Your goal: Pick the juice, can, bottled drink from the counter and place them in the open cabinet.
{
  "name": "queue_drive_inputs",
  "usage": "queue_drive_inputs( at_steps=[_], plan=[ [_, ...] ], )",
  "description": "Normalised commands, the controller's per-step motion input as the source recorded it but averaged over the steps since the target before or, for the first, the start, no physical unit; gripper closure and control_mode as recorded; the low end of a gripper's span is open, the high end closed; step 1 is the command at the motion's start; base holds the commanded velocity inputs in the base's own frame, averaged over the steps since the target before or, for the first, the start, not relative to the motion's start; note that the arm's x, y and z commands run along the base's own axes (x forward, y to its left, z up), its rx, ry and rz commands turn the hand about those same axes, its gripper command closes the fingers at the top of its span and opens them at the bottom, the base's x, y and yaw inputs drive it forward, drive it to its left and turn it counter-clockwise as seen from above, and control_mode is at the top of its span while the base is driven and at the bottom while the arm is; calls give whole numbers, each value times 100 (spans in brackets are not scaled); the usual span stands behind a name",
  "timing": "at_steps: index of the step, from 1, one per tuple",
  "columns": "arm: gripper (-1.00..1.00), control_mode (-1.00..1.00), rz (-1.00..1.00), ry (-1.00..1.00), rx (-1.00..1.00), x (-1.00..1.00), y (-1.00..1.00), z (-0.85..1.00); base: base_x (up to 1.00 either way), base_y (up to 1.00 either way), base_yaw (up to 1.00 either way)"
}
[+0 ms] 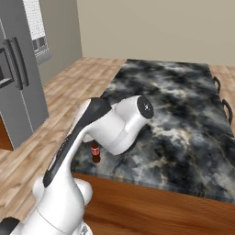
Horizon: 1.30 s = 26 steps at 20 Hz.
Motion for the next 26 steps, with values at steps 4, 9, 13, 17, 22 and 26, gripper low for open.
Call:
queue_drive_inputs(
  at_steps=[4,9,13,17,22,26],
  plan=[
    [-100,-100,9,-5,13,2,0,-19,0,0,0],
    [-100,-100,10,3,9,20,3,-24,0,0,0],
    [-100,-100,11,16,3,40,0,-28,0,0,0],
    [-100,-100,10,14,1,37,2,-39,0,0,0],
    [-100,-100,6,11,0,40,4,-62,0,0,0],
    [-100,-100,5,1,0,32,0,-67,0,0,0]
  ],
)
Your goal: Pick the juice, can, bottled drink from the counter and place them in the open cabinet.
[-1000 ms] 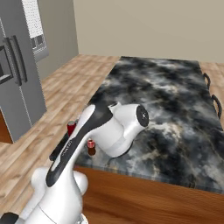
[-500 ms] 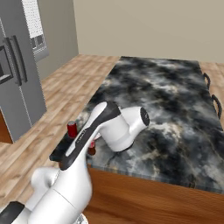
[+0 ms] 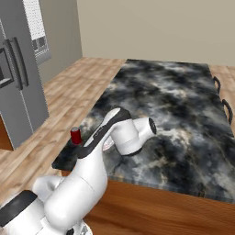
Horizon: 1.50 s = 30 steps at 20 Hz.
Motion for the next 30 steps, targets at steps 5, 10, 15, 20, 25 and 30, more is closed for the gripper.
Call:
queue_drive_inputs(
  at_steps=[5,10,15,20,25,30],
  plan=[
    [-100,-100,3,0,0,32,0,-65,0,0,0],
    [-100,-100,1,0,0,36,0,-70,0,0,0],
    [-100,-100,0,1,0,32,0,-54,0,0,0],
    [-100,-100,0,4,0,16,0,-25,0,0,0],
    [-100,-100,0,3,0,7,0,-3,0,0,0],
    [-100,-100,0,1,0,20,0,0,0,0,0]
  ],
)
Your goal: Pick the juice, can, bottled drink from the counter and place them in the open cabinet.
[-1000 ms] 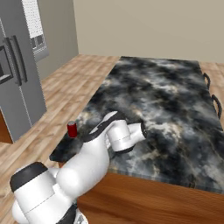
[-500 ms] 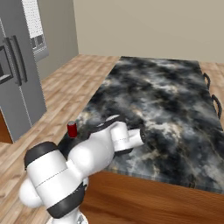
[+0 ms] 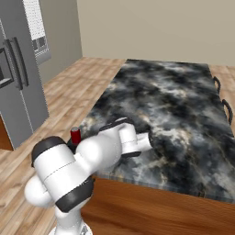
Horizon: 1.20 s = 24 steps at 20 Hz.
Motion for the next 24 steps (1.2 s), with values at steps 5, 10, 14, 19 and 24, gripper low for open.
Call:
queue_drive_inputs(
  at_steps=[5,10,14,19,24],
  plan=[
    [-100,-100,0,0,0,5,0,-6,0,0,0],
    [-100,-100,0,0,0,-11,3,-26,0,0,0],
    [-100,-100,0,0,0,-4,14,-18,0,0,0],
    [-100,-100,0,0,0,3,24,-4,0,0,0],
    [-100,-100,0,0,0,2,16,0,0,0,0]
  ],
)
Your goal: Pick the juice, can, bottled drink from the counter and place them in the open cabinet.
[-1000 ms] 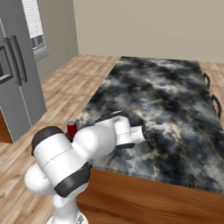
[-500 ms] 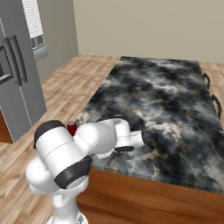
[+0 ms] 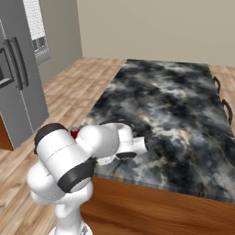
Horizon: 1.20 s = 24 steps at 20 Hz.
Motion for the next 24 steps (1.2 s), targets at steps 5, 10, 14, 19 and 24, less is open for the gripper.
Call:
queue_drive_inputs(
  at_steps=[5,10,14,19,24],
  plan=[
    [-100,-100,0,0,0,0,15,0,0,0,0],
    [-100,-100,0,0,0,0,11,0,0,0,0],
    [-100,-100,0,0,0,0,9,0,0,0,0],
    [-100,-100,0,0,0,0,10,0,0,0,0],
    [-100,-100,0,0,0,0,5,0,0,0,0]
  ],
)
